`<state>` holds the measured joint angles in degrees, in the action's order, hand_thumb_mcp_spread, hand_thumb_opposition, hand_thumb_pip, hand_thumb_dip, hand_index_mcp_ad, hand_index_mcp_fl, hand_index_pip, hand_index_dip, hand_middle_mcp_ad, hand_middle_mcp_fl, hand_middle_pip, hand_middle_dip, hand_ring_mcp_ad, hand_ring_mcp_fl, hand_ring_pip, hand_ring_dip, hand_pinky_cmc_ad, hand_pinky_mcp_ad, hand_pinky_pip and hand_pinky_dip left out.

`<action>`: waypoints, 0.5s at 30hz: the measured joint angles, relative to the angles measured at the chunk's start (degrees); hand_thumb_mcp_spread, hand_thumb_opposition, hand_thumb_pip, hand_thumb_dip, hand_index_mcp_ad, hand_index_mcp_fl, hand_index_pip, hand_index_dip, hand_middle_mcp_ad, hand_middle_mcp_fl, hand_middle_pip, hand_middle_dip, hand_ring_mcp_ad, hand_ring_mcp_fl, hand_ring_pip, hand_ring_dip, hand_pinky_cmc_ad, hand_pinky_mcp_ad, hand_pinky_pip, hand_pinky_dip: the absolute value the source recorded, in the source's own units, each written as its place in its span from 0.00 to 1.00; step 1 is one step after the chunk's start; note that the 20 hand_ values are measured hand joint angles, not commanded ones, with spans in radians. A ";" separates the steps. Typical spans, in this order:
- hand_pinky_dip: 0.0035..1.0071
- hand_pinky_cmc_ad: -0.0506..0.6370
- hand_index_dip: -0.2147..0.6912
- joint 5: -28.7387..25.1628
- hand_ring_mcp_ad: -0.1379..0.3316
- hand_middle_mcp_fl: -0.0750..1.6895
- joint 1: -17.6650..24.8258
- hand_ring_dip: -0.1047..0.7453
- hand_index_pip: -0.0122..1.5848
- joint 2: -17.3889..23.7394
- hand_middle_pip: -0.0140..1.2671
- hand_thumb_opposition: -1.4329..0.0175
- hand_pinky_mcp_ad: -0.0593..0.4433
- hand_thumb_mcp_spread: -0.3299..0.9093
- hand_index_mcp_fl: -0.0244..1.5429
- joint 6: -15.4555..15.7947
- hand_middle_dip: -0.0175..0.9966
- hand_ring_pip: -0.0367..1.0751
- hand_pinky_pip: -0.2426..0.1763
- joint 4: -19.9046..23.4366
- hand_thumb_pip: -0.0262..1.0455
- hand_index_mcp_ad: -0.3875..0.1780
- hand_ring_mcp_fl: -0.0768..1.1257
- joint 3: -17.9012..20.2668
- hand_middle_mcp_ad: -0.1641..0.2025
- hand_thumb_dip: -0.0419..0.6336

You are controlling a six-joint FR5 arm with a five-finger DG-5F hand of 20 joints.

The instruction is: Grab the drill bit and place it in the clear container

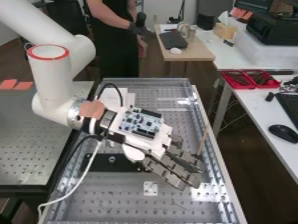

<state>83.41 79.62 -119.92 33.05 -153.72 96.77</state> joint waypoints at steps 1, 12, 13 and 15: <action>0.17 0.31 0.53 0.23 0.88 0.06 -0.06 0.10 0.95 -0.15 0.12 0.36 0.55 0.54 0.03 -0.01 0.15 0.10 0.36 -0.10 0.70 0.65 0.07 -0.20 0.83 0.51; 0.17 0.31 0.57 1.03 0.88 0.07 -0.09 0.10 0.97 -1.29 0.12 0.36 0.55 0.55 0.03 -0.06 0.17 0.10 0.36 -0.39 0.70 0.64 0.07 -1.59 0.79 0.51; 0.17 0.31 0.57 1.17 0.88 0.07 -0.06 0.10 0.97 -1.38 0.12 0.36 0.55 0.56 0.03 -0.11 0.17 0.10 0.36 -0.39 0.70 0.64 0.07 -1.67 0.79 0.51; 0.17 0.31 0.57 1.56 0.88 0.07 0.01 0.10 0.97 -1.55 0.12 0.36 0.55 0.55 0.03 -0.22 0.17 0.10 0.36 -0.27 0.70 0.64 0.07 -1.80 0.79 0.51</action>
<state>84.97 79.63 -121.47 32.83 -153.99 94.97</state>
